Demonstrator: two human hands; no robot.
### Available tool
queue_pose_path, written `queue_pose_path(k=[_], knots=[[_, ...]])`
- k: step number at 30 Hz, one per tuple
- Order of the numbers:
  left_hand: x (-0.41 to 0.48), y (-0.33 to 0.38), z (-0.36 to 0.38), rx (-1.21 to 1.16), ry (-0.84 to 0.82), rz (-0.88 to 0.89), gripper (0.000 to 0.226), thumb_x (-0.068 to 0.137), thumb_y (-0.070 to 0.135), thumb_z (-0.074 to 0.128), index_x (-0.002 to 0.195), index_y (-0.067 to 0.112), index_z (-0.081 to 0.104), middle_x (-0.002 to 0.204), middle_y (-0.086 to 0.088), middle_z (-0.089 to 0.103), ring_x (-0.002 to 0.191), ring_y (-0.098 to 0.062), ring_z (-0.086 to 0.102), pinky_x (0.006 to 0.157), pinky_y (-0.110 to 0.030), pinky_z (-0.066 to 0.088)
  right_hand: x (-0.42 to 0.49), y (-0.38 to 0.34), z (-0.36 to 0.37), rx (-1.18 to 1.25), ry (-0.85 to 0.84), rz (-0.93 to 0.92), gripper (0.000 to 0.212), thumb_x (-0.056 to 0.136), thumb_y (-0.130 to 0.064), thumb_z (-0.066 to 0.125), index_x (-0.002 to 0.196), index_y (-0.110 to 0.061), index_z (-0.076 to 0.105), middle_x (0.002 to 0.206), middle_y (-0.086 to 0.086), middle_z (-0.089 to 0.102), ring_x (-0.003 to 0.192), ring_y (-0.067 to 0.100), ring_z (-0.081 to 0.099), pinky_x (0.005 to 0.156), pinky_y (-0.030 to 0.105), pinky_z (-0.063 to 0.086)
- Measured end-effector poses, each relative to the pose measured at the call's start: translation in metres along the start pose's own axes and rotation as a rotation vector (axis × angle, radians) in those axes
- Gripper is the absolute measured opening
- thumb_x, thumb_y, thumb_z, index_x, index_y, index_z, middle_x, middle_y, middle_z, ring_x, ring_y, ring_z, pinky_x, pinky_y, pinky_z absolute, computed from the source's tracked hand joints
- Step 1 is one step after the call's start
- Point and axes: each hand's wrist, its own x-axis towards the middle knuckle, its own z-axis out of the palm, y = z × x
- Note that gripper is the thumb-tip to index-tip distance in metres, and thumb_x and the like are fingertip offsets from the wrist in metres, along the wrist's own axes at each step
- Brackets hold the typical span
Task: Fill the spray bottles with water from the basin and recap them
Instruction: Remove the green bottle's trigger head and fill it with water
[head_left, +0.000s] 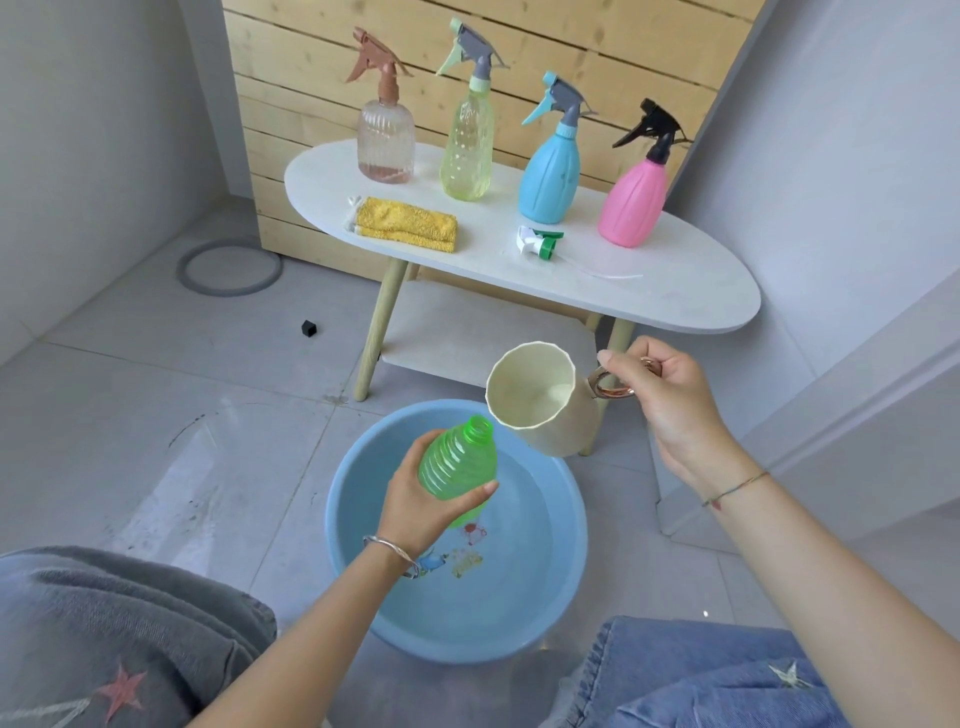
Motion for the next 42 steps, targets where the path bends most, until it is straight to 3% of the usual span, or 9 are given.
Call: queue_pose_path(k=[3, 7, 11, 15, 30, 35, 42], knots=[[-0.003, 0.002, 0.001, 0.008, -0.022, 0.014, 0.066, 0.056, 0.033, 0.092, 0.111, 0.033, 0.055, 0.107, 0.014, 0.066, 0.1, 0.004, 0.06, 0.084, -0.008, 0.044, -0.005, -0.003, 0.001, -0.076, 0.024, -0.072, 0.034, 0.083, -0.004, 0.068, 0.062, -0.008, 0.041, 0.063, 0.011, 0.047, 0.06, 0.014, 0.053, 0.064, 0.02, 0.044], [-0.005, 0.003, 0.002, 0.035, -0.033, 0.029, 0.064, 0.059, 0.027, 0.091, 0.108, 0.04, 0.051, 0.108, 0.019, 0.063, 0.1, 0.011, 0.056, 0.08, 0.0, 0.039, -0.006, -0.006, 0.003, -0.207, 0.031, -0.16, 0.043, 0.08, -0.006, 0.071, 0.056, -0.014, 0.037, 0.046, -0.01, 0.042, 0.052, 0.01, 0.041, 0.054, 0.02, 0.032], [-0.004, 0.0, 0.004, 0.058, -0.038, 0.03, 0.066, 0.058, 0.033, 0.091, 0.11, 0.039, 0.052, 0.11, 0.02, 0.062, 0.103, 0.011, 0.054, 0.082, 0.0, 0.037, -0.009, -0.01, 0.007, -0.308, 0.012, -0.26, 0.038, 0.072, -0.021, 0.068, 0.055, -0.015, 0.036, 0.054, 0.007, 0.042, 0.054, 0.014, 0.035, 0.051, 0.022, 0.026], [-0.003, -0.002, 0.005, 0.063, -0.046, 0.032, 0.068, 0.058, 0.035, 0.091, 0.115, 0.032, 0.054, 0.11, 0.018, 0.063, 0.104, 0.007, 0.056, 0.083, -0.002, 0.039, -0.009, -0.008, 0.01, -0.386, 0.01, -0.298, 0.036, 0.07, -0.024, 0.067, 0.055, -0.015, 0.036, 0.05, -0.01, 0.036, 0.05, 0.007, 0.031, 0.051, 0.019, 0.025], [-0.003, -0.005, 0.005, 0.068, -0.041, 0.013, 0.072, 0.057, 0.039, 0.091, 0.117, 0.032, 0.053, 0.111, 0.019, 0.062, 0.106, 0.007, 0.055, 0.084, -0.002, 0.039, -0.012, -0.016, 0.017, -0.552, 0.003, -0.48, 0.035, 0.072, -0.019, 0.067, 0.057, -0.01, 0.037, 0.059, -0.003, 0.036, 0.059, 0.011, 0.033, 0.055, 0.024, 0.026], [-0.004, -0.004, 0.006, 0.06, -0.04, 0.012, 0.069, 0.057, 0.034, 0.091, 0.116, 0.03, 0.055, 0.109, 0.019, 0.062, 0.103, 0.01, 0.054, 0.081, 0.001, 0.037, -0.012, -0.019, 0.019, -0.579, -0.009, -0.527, 0.034, 0.072, -0.018, 0.067, 0.058, -0.006, 0.039, 0.06, 0.004, 0.04, 0.063, 0.023, 0.039, 0.057, 0.034, 0.031], [-0.004, -0.002, 0.006, 0.055, -0.036, 0.006, 0.069, 0.058, 0.032, 0.091, 0.116, 0.03, 0.054, 0.108, 0.021, 0.061, 0.1, 0.016, 0.052, 0.079, 0.003, 0.035, -0.012, -0.021, 0.021, -0.601, -0.019, -0.57, 0.033, 0.073, -0.018, 0.067, 0.058, -0.006, 0.04, 0.06, 0.004, 0.04, 0.065, 0.024, 0.039, 0.059, 0.037, 0.033]])
